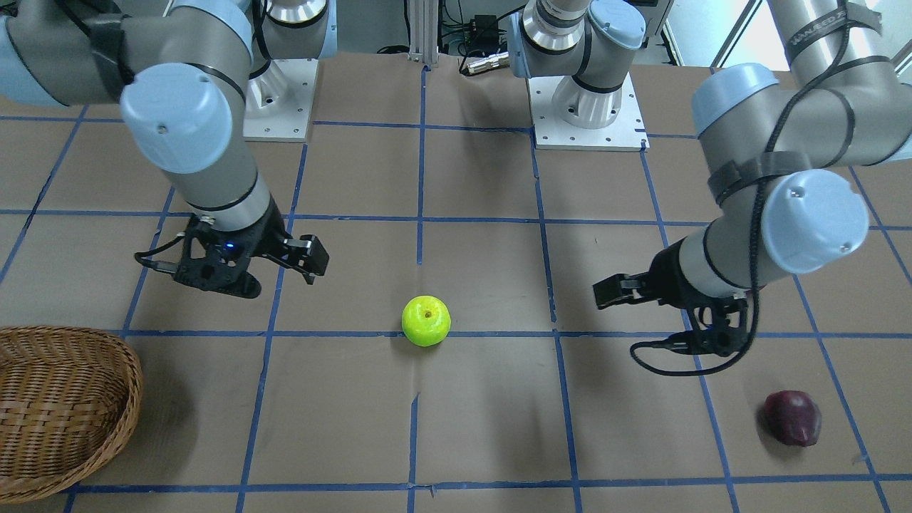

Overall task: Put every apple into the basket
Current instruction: 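Grasp the green apple with the right gripper while the left grasps the red apple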

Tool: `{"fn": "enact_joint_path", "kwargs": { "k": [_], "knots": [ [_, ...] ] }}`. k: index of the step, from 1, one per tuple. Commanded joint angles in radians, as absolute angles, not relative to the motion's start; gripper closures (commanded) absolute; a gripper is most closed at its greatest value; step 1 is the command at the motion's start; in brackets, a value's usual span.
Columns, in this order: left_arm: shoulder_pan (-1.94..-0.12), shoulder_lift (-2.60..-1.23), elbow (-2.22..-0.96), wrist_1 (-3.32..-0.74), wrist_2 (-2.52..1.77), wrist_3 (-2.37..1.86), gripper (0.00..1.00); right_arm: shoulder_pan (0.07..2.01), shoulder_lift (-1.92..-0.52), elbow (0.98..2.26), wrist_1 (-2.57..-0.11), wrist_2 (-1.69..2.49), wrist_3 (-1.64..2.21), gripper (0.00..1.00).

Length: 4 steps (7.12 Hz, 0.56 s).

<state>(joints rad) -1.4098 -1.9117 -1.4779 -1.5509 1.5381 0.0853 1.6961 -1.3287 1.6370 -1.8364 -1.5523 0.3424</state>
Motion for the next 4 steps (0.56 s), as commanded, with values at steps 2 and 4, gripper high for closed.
{"fn": "enact_joint_path", "kwargs": {
  "k": [2, 4],
  "knots": [
    [-1.208, -1.916, -1.531, -1.551, 1.729, 0.456, 0.00, 1.860, -1.203, 1.635, -1.974, -1.523, 0.550, 0.00],
    [-1.067, -1.927, -1.607, -1.447, 1.792, 0.642, 0.00, 1.871, -1.164, 1.635, -1.974, -1.442, 0.558, 0.00]
  ]
}}
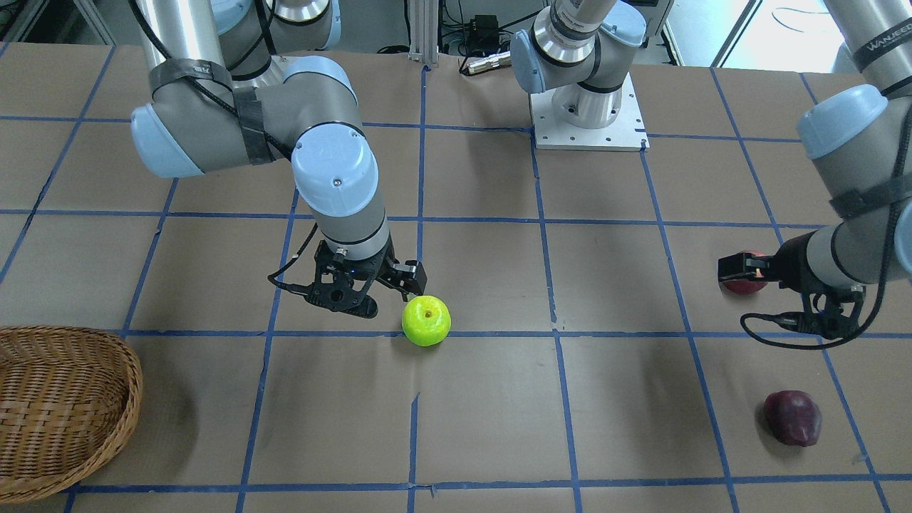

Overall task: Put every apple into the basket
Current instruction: 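Grasp the green apple with the right gripper while the left grasps the red apple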

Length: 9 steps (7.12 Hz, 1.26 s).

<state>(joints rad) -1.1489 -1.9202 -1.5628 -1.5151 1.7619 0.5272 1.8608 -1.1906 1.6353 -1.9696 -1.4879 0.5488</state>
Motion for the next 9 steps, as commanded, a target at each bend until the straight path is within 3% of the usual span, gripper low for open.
{"fn": "enact_joint_path", "kwargs": {
  "k": [1, 4, 9],
  "knots": [
    [-1.034, -1.931, -1.664, -1.392, 1.849, 0.664, 0.00, 1.881, -1.138, 1.635, -2.021, -1.434, 0.558, 0.00],
    [-1.020, -1.939, -1.867, -1.157, 1.859, 0.698, 0.00, 1.907, -1.066, 1.608, -2.085, -1.434, 0.558, 0.00],
    [-1.005, -1.973, -1.873, -1.137, 1.910, 0.724, 0.00, 1.927, -0.996, 1.559, -2.094, -1.414, 0.555, 0.00]
  ]
}}
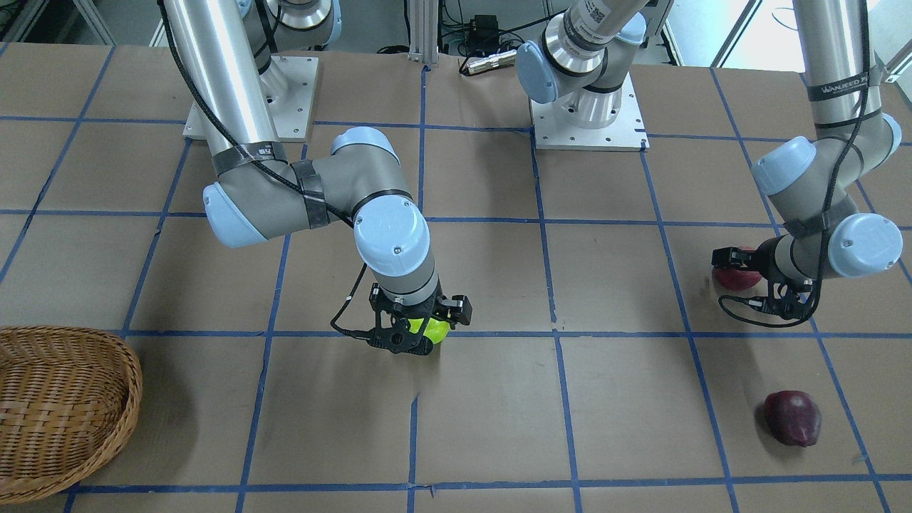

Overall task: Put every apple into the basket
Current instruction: 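Lift the green apple over the basket while the left carries the red apple centerward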

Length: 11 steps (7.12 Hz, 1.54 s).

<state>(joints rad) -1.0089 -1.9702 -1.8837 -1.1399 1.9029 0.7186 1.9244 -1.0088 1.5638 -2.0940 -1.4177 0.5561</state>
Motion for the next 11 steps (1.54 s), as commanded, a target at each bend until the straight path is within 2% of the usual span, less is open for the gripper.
{"fn": "enact_joint_path", "kwargs": {
  "k": [1, 2, 3, 4, 5, 7, 8, 10, 11],
  "knots": [
    [-1.002, -1.973, -1.875, -1.135, 1.910, 0.726, 0.00, 1.927, -0.982, 1.566, -2.097, -1.414, 0.545, 0.00],
    [-1.002, -1.973, -1.885, -1.134, 1.907, 0.723, 0.00, 1.927, -0.973, 1.568, -2.097, -1.416, 0.538, 0.00],
    [-1.003, -1.974, -1.888, -1.121, 1.899, 0.727, 0.17, 1.927, -0.973, 1.566, -2.100, -1.423, 0.543, 0.03],
    [-1.003, -1.974, -1.887, -1.120, 1.895, 0.727, 0.71, 1.925, -0.977, 1.556, -2.099, -1.430, 0.538, 0.76],
    [-1.012, -1.962, -1.885, -1.121, 1.884, 0.727, 0.91, 1.924, -0.986, 1.554, -2.097, -1.433, 0.545, 1.00],
    [-1.084, -1.912, -1.852, -1.193, 1.719, 0.648, 0.93, 1.882, -1.082, 1.549, -2.033, -1.439, 0.537, 1.00],
    [-1.183, -1.884, -1.803, -1.280, 1.714, 0.489, 0.93, 1.794, -1.112, 1.527, -1.966, -1.475, 0.526, 1.00],
    [-1.401, -1.862, -1.720, -1.391, 1.636, 0.106, 0.94, 1.610, -1.164, 1.377, -1.738, -1.486, 0.348, 1.00],
    [-1.517, -1.893, -1.668, -1.391, 1.622, -0.087, 0.94, 1.497, -1.161, 1.305, -1.638, -1.532, 0.259, 1.00]
  ]
}}
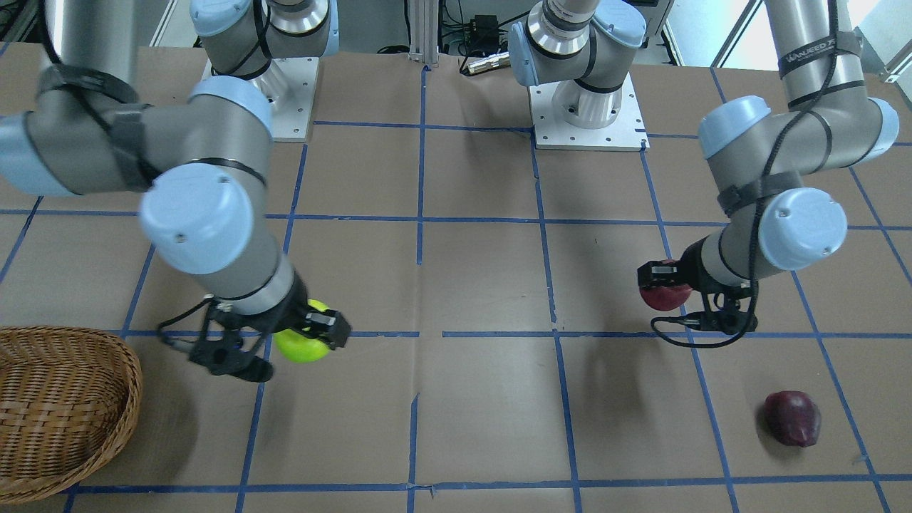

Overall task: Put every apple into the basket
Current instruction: 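Lift the green apple over the basket while the left carries the red apple centerward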

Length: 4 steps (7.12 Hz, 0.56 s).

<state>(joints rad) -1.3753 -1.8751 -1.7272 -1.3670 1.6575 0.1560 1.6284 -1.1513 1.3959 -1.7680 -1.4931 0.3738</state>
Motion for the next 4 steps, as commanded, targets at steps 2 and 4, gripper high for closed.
{"fn": "enact_joint_path", "kwargs": {
  "k": [2, 4],
  "knots": [
    [-1.707, -1.963, -1.564, -1.364, 1.579, -0.342, 0.94, 1.282, -1.129, 1.287, -1.640, -1.627, -0.078, 1.00],
    [-1.817, -2.070, -1.504, -1.255, 1.516, -0.452, 0.94, 1.154, -1.038, 1.285, -1.755, -1.720, -0.252, 1.00]
  ]
}}
